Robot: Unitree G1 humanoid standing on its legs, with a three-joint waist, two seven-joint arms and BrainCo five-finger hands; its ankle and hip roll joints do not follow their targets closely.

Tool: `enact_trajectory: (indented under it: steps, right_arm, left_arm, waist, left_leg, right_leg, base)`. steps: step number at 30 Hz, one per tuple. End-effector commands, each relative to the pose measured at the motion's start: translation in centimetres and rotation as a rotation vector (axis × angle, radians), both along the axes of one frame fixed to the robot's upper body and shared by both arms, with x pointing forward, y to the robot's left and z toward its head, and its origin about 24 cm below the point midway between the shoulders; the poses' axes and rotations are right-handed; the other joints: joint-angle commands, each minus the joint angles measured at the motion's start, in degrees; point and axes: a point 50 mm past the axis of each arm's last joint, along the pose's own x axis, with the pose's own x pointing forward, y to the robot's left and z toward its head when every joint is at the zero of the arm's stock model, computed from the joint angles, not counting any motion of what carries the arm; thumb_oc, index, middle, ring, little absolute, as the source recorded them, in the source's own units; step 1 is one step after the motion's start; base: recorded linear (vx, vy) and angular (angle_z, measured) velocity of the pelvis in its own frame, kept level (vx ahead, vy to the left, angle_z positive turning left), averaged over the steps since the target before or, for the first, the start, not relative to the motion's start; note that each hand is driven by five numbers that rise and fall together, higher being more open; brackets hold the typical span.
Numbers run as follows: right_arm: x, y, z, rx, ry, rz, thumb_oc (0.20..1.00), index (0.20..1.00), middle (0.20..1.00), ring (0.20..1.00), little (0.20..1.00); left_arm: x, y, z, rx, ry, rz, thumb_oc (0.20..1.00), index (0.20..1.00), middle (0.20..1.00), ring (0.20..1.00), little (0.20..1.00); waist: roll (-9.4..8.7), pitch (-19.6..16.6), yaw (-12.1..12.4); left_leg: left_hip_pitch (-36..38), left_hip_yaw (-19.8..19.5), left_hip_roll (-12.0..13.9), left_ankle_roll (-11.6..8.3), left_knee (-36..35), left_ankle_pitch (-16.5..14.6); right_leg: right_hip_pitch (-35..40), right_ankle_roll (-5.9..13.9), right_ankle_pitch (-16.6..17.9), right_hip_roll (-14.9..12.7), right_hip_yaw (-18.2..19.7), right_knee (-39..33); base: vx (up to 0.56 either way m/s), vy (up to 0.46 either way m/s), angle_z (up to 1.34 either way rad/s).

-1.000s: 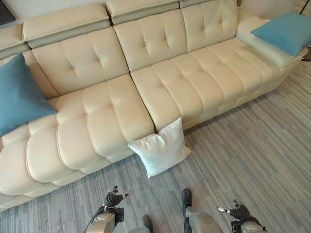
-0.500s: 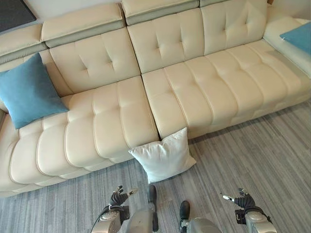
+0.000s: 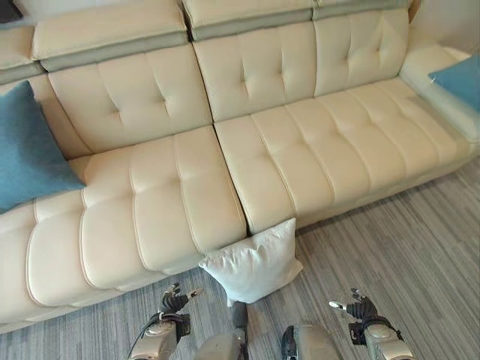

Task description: Pick up all the scattered cushions and arrange them neatly on the sofa.

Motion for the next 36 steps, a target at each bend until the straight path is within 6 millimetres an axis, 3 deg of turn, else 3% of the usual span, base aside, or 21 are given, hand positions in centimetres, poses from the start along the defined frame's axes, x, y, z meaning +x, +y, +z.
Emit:
enact_trajectory:
  steps: [1, 2, 4, 8, 11, 13, 17, 23, 28, 29, 31, 32, 34, 35, 36]
  right_arm:
    - [0.7, -0.3, 0.4, -0.038, -0.01, 0.037, 1.0, 1.0, 1.0, 1.0, 1.0]
    - [0.7, -0.3, 0.4, -0.038, -0.01, 0.037, 1.0, 1.0, 1.0, 1.0, 1.0]
    - [0.5, -0.3, 0.4, -0.035, -0.006, 0.033, 1.0, 1.0, 1.0, 1.0, 1.0]
    - [0.2, -0.4, 0.2, -0.048, 0.012, 0.051, 1.0, 1.0, 1.0, 1.0, 1.0]
    - [0.1, -0.8, 0.3, -0.059, 0.004, 0.047, 1.0, 1.0, 1.0, 1.0, 1.0]
    - [0.0, -1.3, 0.3, -0.067, 0.001, 0.014, 1.0, 1.0, 1.0, 1.0, 1.0]
    - [0.1, -1.3, 0.2, -0.064, 0.002, -0.011, 1.0, 1.0, 1.0, 1.0, 1.0]
    - [0.4, -1.1, -0.1, -0.105, 0.038, 0.023, 1.0, 1.0, 1.0, 1.0, 1.0]
    - [3.1, -1.5, 1.1, -0.164, -0.011, 0.042, 1.0, 1.0, 1.0, 1.0, 1.0]
    - [5.0, -1.5, 2.1, -0.189, -0.062, 0.055, 1.0, 1.0, 1.0, 1.0, 1.0]
    - [5.0, -1.5, 2.1, -0.189, -0.062, 0.055, 1.0, 1.0, 1.0, 1.0, 1.0]
    - [7.7, -1.7, 3.9, -0.219, -0.146, 0.029, 1.0, 1.0, 1.0, 1.0, 1.0]
    - [9.8, -1.7, 5.3, -0.2, -0.207, -0.027, 1.0, 1.0, 1.0, 1.0, 1.0]
    - [9.8, -1.7, 5.4, -0.2, -0.208, -0.027, 1.0, 1.0, 1.0, 1.0, 1.0]
    - [11.8, -1.9, 7.1, -0.16, -0.281, -0.105, 1.0, 1.0, 1.0, 1.0, 1.0]
  left_arm:
    - [0.7, 0.1, 0.5, -0.009, -0.05, 0.03, 1.0, 1.0, 1.0, 1.0, 1.0]
    - [0.7, 0.2, 0.5, -0.009, -0.05, 0.03, 1.0, 1.0, 1.0, 1.0, 1.0]
    - [0.7, 0.4, 0.4, -0.012, -0.049, 0.053, 1.0, 1.0, 1.0, 1.0, 1.0]
    - [-0.6, 0.0, -0.6, -0.042, 0.001, 0.077, 1.0, 1.0, 1.0, 1.0, 1.0]
    - [-1.2, -0.8, -1.2, -0.098, 0.022, 0.137, 1.0, 1.0, 1.0, 1.0, 1.0]
    - [-1.8, -2.1, -2.3, -0.168, 0.073, 0.221, 1.0, 1.0, 1.0, 1.0, 1.0]
    - [-2.3, -3.1, -3.1, -0.204, 0.123, 0.261, 1.0, 1.0, 1.0, 1.0, 1.0]
    - [-3.3, -2.5, -3.7, -0.153, 0.196, 0.259, 1.0, 1.0, 1.0, 1.0, 1.0]
    - [-1.1, -0.5, -2.7, -0.035, 0.161, 0.217, 1.0, 1.0, 1.0, 1.0, 1.0]
    - [0.6, 0.0, -1.8, 0.008, 0.118, 0.195, 1.0, 1.0, 1.0, 1.0, 1.0]
    - [0.6, 0.0, -1.8, 0.008, 0.118, 0.195, 1.0, 1.0, 1.0, 1.0, 1.0]
    - [3.6, 0.2, -0.2, 0.057, 0.041, 0.16, 1.0, 1.0, 1.0, 1.0, 1.0]
    - [6.5, 0.1, 1.5, 0.103, -0.027, 0.125, 1.0, 1.0, 1.0, 1.0, 1.0]
    - [6.6, 0.1, 1.5, 0.103, -0.027, 0.125, 1.0, 1.0, 1.0, 1.0, 1.0]
    - [9.4, -0.2, 3.4, 0.107, -0.107, 0.112, 1.0, 1.0, 1.0, 1.0, 1.0]
  waist:
    - [1.6, 1.14, 0.08]
    - [1.65, 1.19, 0.12]
    - [0.84, 1.0, 0.24]
    - [-0.03, -0.61, 0.05]
    - [0.14, -1.13, -0.01]
    - [0.53, -0.99, -0.68]
    - [1.27, -0.48, -1.81]
    - [1.18, -0.11, -1.61]
    - [0.78, 2.78, -0.91]
    - [0.81, 4.2, -0.65]
    - [0.8, 4.1, -0.61]
    - [0.9, 6.52, -0.35]
    - [0.86, 8.4, -0.35]
    - [0.85, 8.23, -0.33]
    - [1.05, 10.58, -0.59]
  left_leg:
    - [2.95, -0.74, 3.22, -5.94, -0.22, -5.51]
    - [3.04, -0.71, 3.28, -5.95, -0.22, -5.55]
    - [3.26, -0.84, 3.7, -6.69, -0.22, -5.59]
    - [3.98, -2.31, 4.91, -7.98, -0.22, -5.36]
    - [3.45, -3.74, 6.34, -9.41, -0.22, -4.26]
    - [1.75, -2.37, 7.62, -10.65, -0.22, -2.44]
    - [0.31, 1.85, 8.08, -10.76, -0.22, -1.42]
    - [-0.62, 1.91, 8.81, -11.01, -0.22, -1.44]
    - [-4.89, 1.0, 8.28, -10.42, -0.22, -1.31]
    - [-7.15, 0.79, 7.99, -10.07, -0.22, -1.07]
    - [-7.3, 0.82, 7.99, -10.06, -0.22, -1.05]
    - [-11.24, 0.8, 7.62, -9.5, -0.22, 0.02]
    - [-15.41, 0.61, 7.27, -9.23, 2.27, -0.08]
    - [-15.68, 0.62, 7.27, -9.21, 2.32, -0.04]
    - [-20.83, 0.53, 6.98, -9.17, 5.64, -0.41]
  right_leg:
    - [6.15, 0.13, 10.74, 1.47, 2.99, -29.35]
    - [6.43, 0.13, 10.97, 1.52, 2.99, -29.79]
    - [6.08, 0.71, 13.83, 1.4, 3.44, -37.69]
    - [9.74, 0.08, 14.51, 1.84, 1.13, -41.84]
    - [11.46, -1.12, 13.02, 2.95, -0.95, -41.85]
    - [12.45, -1.93, 11.54, 2.74, -4.79, -41.85]
    - [12.94, -2.63, 10.55, 2.63, -7.58, -41.85]
    - [12.6, -2.62, 10.45, 3.08, -8.62, -41.85]
    - [7.44, -2.61, 11.78, 2.52, -8.25, -41.02]
    - [4.14, -2.45, 12.04, 2.2, -7.6, -39.55]
    - [3.91, -2.45, 12.0, 2.19, -7.56, -39.41]
    - [-1.67, -2.45, 12.05, 1.65, -6.31, -36.27]
    - [-5.91, -2.58, 12.13, 1.15, -5.52, -33.62]
    - [-6.16, -2.58, 12.2, 1.15, -5.5, -33.63]
    - [-10.84, -2.6, 12.23, 0.74, -5.34, -31.15]
  base:
    - [0.03, -0.106, 0.02]
    - [0.03, -0.154, -0.07]
    - [0.06, -0.206, 0.08]
    - [0.16, -0.312, 0.36]
    - [0.1, -0.279, 0.37]
    - [0.05, -0.26, 0.56]
    - [0.02, -0.079, 0.77]
    - [0.04, -0.011, 0.24]
    - [-0.05, 0.081, 0.12]
    - [-0.03, 0.068, 0.04]
    - [-0.04, 0.075, -0.05]
    - [-0.09, 0.103, -0.02]
    - [-0.09, 0.077, -0.01]
    - [-0.1, 0.04, -0.04]
    - [-0.1, 0.04, 0.05]
